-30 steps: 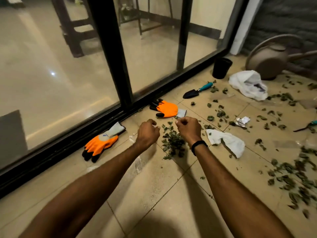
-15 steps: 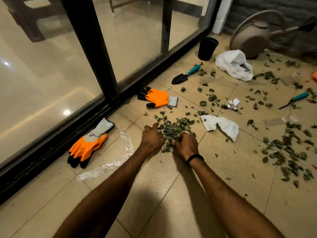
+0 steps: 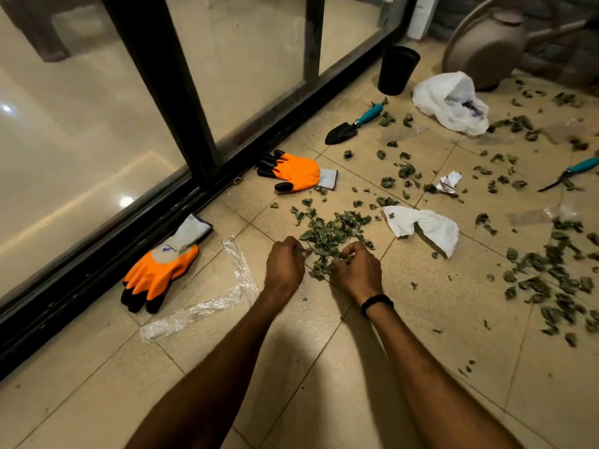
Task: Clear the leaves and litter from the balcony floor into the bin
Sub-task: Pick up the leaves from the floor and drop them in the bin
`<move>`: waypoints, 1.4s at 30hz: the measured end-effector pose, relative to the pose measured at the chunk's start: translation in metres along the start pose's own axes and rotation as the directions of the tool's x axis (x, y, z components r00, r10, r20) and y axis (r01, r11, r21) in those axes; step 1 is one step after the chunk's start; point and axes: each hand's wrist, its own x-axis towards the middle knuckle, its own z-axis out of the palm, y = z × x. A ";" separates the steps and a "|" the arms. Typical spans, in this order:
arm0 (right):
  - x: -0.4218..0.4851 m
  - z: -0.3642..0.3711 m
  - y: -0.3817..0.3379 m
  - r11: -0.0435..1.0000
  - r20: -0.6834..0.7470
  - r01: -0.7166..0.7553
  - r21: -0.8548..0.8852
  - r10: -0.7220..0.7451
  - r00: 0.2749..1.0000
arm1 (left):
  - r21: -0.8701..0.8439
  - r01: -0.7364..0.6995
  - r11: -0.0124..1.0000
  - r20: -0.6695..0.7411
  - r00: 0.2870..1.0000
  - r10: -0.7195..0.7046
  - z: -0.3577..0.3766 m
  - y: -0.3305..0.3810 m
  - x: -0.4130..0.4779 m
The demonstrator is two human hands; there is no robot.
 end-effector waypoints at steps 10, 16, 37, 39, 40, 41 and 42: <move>0.005 -0.002 -0.007 0.997 0.006 -0.036 0.072 0.036 0.999 | -0.826 0.488 0.282 0.336 0.828 -0.449 -0.019 0.012 0.005; -0.008 0.006 -0.011 0.999 0.096 0.007 -0.033 -0.004 0.995 | -0.812 0.527 -0.251 0.583 0.729 -0.359 -0.040 0.016 0.004; 0.003 -0.010 -0.001 0.938 0.101 -0.147 0.313 0.121 0.987 | 0.122 -0.121 0.985 -0.047 0.991 0.127 0.018 0.003 0.014; 0.003 -0.010 -0.001 0.909 0.121 -0.199 0.367 0.165 0.979 | -0.041 -0.100 0.994 -0.052 0.994 0.098 0.015 0.004 0.009; 0.003 -0.009 -0.001 0.868 0.140 -0.244 0.433 0.202 0.969 | -0.140 -0.035 0.990 -0.023 0.999 0.032 0.013 0.005 0.009; 0.003 -0.009 -0.003 0.793 0.180 -0.303 0.529 0.244 0.953 | -0.241 0.059 0.969 0.034 0.998 -0.053 0.010 0.007 0.009; 0.002 -0.010 -0.004 0.675 0.236 -0.357 0.645 0.268 0.934 | -0.346 0.155 0.926 0.094 0.987 -0.130 0.007 0.010 0.009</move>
